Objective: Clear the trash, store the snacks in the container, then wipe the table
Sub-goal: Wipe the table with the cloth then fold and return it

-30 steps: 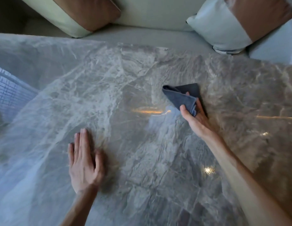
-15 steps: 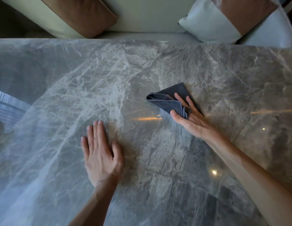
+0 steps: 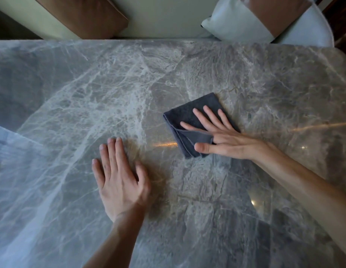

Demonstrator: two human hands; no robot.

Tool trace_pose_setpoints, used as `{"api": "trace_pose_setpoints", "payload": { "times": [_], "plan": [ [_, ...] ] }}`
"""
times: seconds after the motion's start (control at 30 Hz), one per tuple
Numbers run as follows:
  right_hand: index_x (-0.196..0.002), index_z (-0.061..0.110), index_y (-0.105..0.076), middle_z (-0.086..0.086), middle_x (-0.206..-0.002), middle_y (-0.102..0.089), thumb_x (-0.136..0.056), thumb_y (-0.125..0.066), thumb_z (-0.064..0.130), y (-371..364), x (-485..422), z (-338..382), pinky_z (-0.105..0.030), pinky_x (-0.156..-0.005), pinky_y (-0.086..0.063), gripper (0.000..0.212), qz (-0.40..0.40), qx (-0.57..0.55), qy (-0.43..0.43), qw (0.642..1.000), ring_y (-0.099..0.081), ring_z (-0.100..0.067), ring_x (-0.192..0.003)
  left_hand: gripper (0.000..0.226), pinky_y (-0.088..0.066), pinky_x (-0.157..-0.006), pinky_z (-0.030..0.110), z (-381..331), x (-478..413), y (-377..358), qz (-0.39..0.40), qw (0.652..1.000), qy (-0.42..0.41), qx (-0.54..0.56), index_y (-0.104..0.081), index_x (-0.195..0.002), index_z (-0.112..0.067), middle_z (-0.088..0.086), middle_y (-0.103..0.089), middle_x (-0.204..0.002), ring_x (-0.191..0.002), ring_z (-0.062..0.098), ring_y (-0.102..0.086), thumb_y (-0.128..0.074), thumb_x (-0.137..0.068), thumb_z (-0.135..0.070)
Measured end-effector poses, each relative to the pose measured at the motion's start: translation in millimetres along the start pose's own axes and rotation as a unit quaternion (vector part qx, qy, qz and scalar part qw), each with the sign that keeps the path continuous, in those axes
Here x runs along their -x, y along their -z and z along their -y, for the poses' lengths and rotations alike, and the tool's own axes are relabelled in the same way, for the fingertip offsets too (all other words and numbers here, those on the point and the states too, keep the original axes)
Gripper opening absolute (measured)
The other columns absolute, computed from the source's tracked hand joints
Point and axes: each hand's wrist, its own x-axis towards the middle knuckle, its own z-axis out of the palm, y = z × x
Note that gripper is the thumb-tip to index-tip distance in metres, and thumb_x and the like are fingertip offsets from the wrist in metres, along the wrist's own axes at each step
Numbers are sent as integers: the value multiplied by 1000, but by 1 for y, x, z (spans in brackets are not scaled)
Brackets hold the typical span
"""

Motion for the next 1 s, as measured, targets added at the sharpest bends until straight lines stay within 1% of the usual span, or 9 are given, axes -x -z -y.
{"api": "trace_pose_setpoints", "payload": {
  "times": [0.07, 0.13, 0.2, 0.27, 0.43, 0.63, 0.73, 0.87, 1.0],
  "plan": [
    [-140, 66, 6, 17, -161, 20, -74, -3, 89, 4, -7, 6, -50, -117, 20, 70, -64, -87, -28, 994, 32, -8, -144, 73, -1, -125, 41, -1, 0, 0, -1, 1000, -2, -3, -13, -155, -20, -4, -10, -164, -153, 12, -1, -25, -86, -38],
    [-141, 64, 4, 14, -163, 13, -76, 7, 83, 2, -19, 16, -52, -117, 19, 68, -150, -106, -83, 979, 27, -16, -148, 74, -1, -125, 41, -1, 0, 1, -2, 1000, -2, 1, -14, -155, -20, -5, -11, -164, -153, 11, 0, -23, -84, -39],
    [-144, 61, 3, 7, -164, 9, -82, 9, 76, -10, -30, 29, -59, -118, 13, 64, -183, -21, -154, 971, 19, -25, -150, 74, 0, -125, 41, -2, 0, 0, -3, 1000, -2, 2, -13, -156, -21, -5, -10, -164, -153, 10, 1, -22, -84, -40],
    [-148, 55, 1, -2, -165, 5, -87, -2, 74, -28, -35, 37, -63, -117, 9, 64, -205, 101, -191, 955, 13, -33, -151, 74, 0, -125, 41, -1, 0, 0, -5, 1000, -4, 3, -13, -155, -21, -5, -10, -165, -153, 10, 2, -22, -85, -40],
    [-150, 49, -1, -9, -165, 3, -81, -12, 83, -32, -36, 41, -59, -120, 3, 78, -216, 103, -192, 952, 8, -37, -150, 74, -1, -125, 42, -1, -1, 0, -3, 1000, -3, 0, -17, -155, -19, -3, -13, -164, -153, 12, -1, -25, -84, -39],
    [-150, 51, -8, -6, -165, -5, -85, -22, 81, -59, 9, 43, -61, -118, -12, 73, -201, 169, -94, 960, 0, -36, -151, 77, -3, -125, 43, -3, -1, 4, 12, 1000, -2, -15, -18, -155, -17, -1, -13, -164, -153, 15, -3, -27, -81, -37],
    [-148, 55, -1, -5, -165, -1, -85, -16, 82, -42, 11, 10, -62, -119, -9, 71, -207, 155, -182, 949, 0, -36, -151, 76, -4, -125, 44, -4, -2, 5, 13, 1000, 3, -18, -20, -154, -17, -1, -14, -164, -153, 15, -4, -27, -82, -37],
    [-146, 57, 1, -9, -165, -2, -81, -11, 84, -8, -48, 1, -64, -117, -2, 71, -234, 75, -305, 920, 2, -41, -149, 74, -4, -124, 44, -4, -3, 2, 11, 1000, 2, -24, -20, -154, -17, 0, -15, -164, -153, 16, -5, -26, -83, -38],
    [-148, 54, -10, -10, -165, -6, -86, -21, 79, -47, -48, 66, -64, -116, -8, 68, -254, 109, -163, 947, 1, -41, -150, 73, -5, -124, 45, -4, -2, 5, 12, 1000, 3, -8, -22, -154, -16, 0, -16, -164, -153, 16, -7, -28, -84, -36]
  ]
}}
